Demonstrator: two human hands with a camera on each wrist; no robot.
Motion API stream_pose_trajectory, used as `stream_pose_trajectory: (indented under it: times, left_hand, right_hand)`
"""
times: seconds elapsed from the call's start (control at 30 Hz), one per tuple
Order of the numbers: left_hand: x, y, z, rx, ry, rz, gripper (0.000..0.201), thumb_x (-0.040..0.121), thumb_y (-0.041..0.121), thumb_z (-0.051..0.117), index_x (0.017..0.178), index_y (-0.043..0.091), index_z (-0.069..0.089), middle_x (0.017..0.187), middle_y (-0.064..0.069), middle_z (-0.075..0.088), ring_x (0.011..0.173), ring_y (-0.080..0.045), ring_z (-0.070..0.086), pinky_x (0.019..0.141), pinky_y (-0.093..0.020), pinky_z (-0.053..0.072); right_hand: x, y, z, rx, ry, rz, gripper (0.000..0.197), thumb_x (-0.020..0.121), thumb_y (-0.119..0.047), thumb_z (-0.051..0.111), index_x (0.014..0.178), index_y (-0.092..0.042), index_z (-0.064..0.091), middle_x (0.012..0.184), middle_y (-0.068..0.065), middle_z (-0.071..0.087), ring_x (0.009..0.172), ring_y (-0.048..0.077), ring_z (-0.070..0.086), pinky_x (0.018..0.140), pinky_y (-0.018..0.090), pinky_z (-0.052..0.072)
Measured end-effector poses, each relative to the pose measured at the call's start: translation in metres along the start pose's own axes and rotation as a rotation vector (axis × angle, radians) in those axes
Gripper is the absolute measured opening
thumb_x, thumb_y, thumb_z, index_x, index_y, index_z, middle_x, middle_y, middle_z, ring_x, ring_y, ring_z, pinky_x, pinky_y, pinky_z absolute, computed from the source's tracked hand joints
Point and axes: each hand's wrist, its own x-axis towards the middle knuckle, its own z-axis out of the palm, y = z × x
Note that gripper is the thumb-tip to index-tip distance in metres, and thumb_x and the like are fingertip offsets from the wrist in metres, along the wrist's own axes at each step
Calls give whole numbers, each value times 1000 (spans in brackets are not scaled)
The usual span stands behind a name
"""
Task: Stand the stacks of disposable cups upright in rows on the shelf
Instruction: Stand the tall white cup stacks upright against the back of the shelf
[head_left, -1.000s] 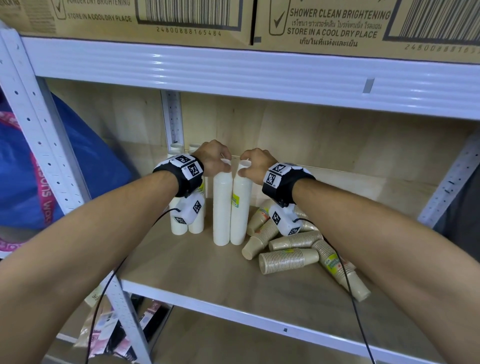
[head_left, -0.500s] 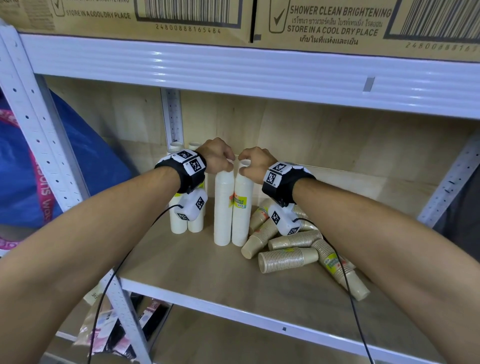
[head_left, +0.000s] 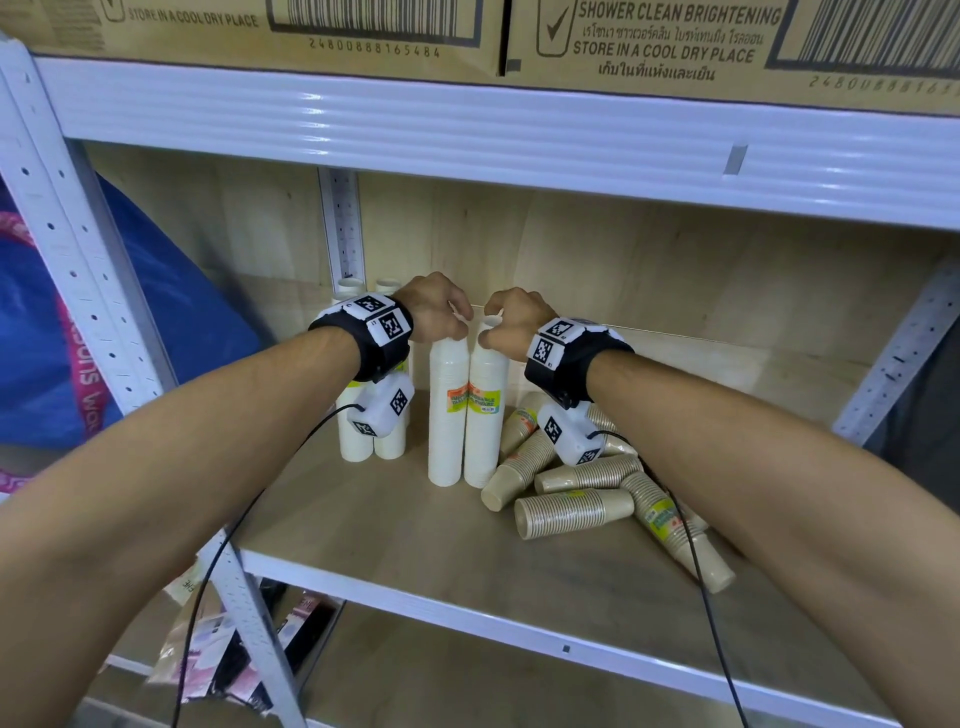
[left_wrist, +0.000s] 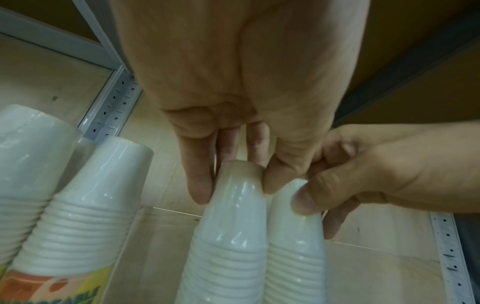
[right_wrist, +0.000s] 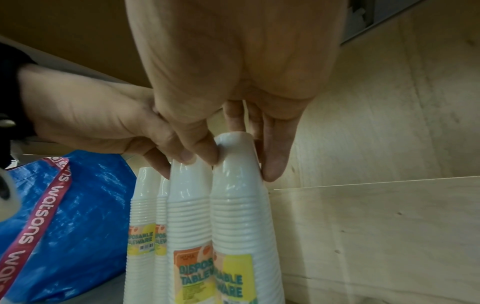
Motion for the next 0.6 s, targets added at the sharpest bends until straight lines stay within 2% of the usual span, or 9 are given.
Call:
stream_pose_trajectory:
  times: [0.07,0.13,0.2,0.33,0.4,0.47,0.53,0.6]
  left_hand:
    - [-1,0,0,6,15,-18,32,83,27,69,114,26,68,114,5,54,105,-17,54,79,-26,43]
    - [-1,-1,1,6,36,-53,33,82,33,71,114,25,65,112,4,54,98,-17,56,70,-24,43]
    - [-1,-2,3,-5,34,-63,32,82,33,72,112,23,66,112,-1,58,88,-19,58,62,-24,43]
    - [-3,0,2,0,-18,-4,32,87,20,66,119,18,67,122,-3,59,96,-18,56,75,-26,45]
    - [-5,1,1,15,-21,14,36,87,21,65,123,19,65,127,-2,57,105,-18,55,81,-25,42]
    - [-5,0,1,-6,-3,-7,40,86,27,68,125,20,64,128,-1,56,111,-19,55,85,-27,45]
    - [-4,-1,2,-37,34,-40,41,84,32,71,122,20,64,124,-2,56,103,-21,58,82,-30,50]
    - [-4,-1,3,-30,46,-41,37,85,30,71,119,17,66,121,-4,58,94,-21,58,75,-29,50]
  right_hand:
    - [-1,-1,-1,1,12,20,42,81,-28,67,119,-13,60,118,9,58,94,23,56,71,25,42]
    - [0,-1,0,-4,19,33,41,81,-33,68,115,-11,61,113,9,60,87,21,54,69,25,41]
    - [1,-1,1,-7,15,40,40,81,-33,68,114,-10,61,112,9,59,86,20,52,68,25,40]
    - [0,-3,1,-4,5,43,39,81,-25,67,117,-10,61,114,10,58,88,21,51,69,25,40]
    - [-1,-4,1,-8,10,50,38,81,-25,66,115,-10,61,113,10,59,86,22,53,68,25,40]
    - [-1,-5,3,-12,18,55,39,80,-28,67,115,-11,61,113,10,60,87,23,55,68,25,41]
    - [-2,-5,3,-7,18,51,42,80,-32,68,117,-13,60,116,10,60,93,25,59,70,25,43]
    - [-3,-5,3,-3,14,39,43,82,-31,68,120,-13,60,120,11,58,102,27,59,73,25,42]
